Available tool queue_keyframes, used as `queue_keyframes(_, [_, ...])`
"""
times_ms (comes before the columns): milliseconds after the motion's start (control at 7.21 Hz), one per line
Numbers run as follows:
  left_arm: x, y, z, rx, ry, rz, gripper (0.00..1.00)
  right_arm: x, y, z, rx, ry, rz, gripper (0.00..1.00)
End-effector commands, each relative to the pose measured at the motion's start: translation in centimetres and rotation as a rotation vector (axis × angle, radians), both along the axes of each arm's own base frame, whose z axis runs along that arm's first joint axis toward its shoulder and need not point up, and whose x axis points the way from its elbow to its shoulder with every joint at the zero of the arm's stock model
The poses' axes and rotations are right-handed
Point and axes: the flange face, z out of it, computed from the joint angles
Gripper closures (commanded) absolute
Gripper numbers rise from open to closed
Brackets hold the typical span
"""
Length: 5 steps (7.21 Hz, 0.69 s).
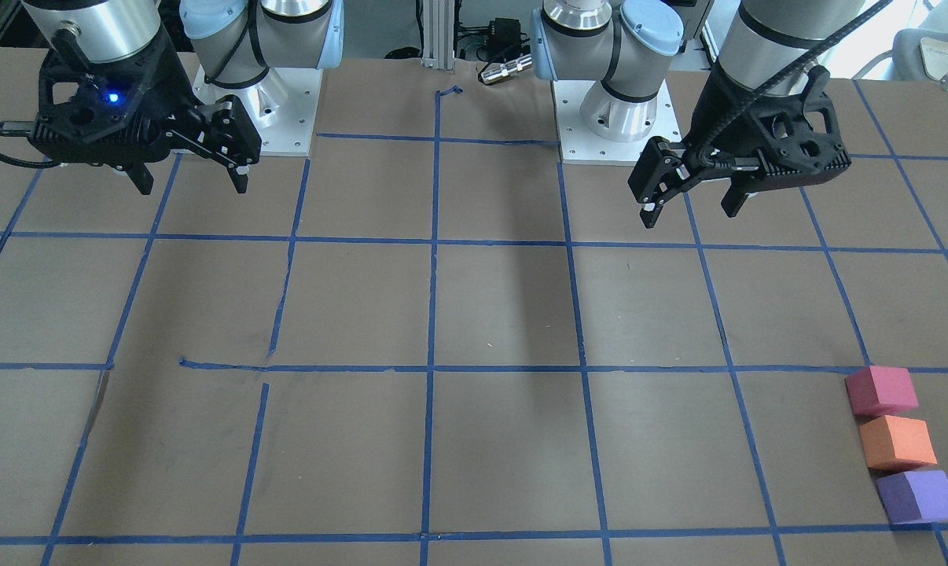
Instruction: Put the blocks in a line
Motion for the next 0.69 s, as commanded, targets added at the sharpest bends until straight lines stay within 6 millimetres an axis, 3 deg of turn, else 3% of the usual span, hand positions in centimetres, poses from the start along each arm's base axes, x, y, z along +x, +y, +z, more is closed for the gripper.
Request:
queue_keyframes(0, [0.01,0.26,0.19,-0.003,-0.004,-0.003,0.0,0.0,0.0,0.0,0.0,0.0,0.0,0.0])
queue_keyframes(555, [-0.01,0.24,-0.12,0.003,-0.002,-0.003,0.0,0.0,0.0,0.0,0.0,0.0,0.0,0.0])
